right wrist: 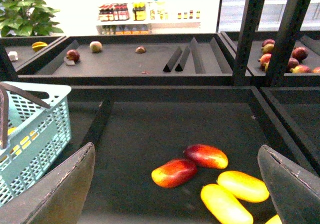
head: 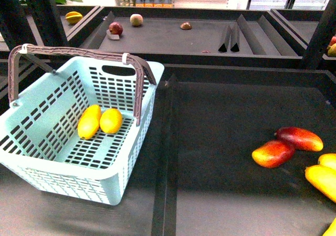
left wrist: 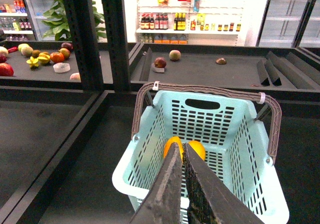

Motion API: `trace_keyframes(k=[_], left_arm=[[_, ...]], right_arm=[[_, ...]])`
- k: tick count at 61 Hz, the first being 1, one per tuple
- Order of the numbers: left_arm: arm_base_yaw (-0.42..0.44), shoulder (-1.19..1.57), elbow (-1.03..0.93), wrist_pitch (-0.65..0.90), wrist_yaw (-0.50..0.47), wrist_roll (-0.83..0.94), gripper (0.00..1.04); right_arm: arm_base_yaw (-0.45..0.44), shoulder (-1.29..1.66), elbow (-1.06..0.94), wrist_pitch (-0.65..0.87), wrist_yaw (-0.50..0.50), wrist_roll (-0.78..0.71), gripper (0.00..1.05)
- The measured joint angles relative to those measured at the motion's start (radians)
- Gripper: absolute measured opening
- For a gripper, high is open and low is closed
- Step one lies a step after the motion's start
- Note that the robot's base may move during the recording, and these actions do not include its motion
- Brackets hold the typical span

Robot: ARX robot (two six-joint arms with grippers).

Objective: Pick lemon and mango into basket

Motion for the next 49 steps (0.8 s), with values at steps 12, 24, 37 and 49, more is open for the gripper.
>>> trace_keyframes(k=[12,24,37,49], left_arm=[[0.0,-0.114,0.0,-0.142,0.001,0.0,0.03],[0.0,-0.213,0.0,-0.219,0.0,0.0,0.03],[0.0,-0.214,0.0,-0.219,0.0,0.0,0.03],[0.0,-0.214,0.0,-0.219,0.0,0.0,0.03]], right_arm=[[0.0,0.0,0.0,0.0,0.0,0.0,0.96],[0.0,0.0,0.0,0.0,0.0,0.0,0.96],[0.0,0.0,0.0,0.0,0.0,0.0,0.96],[0.0,0.0,0.0,0.0,0.0,0.0,0.96]])
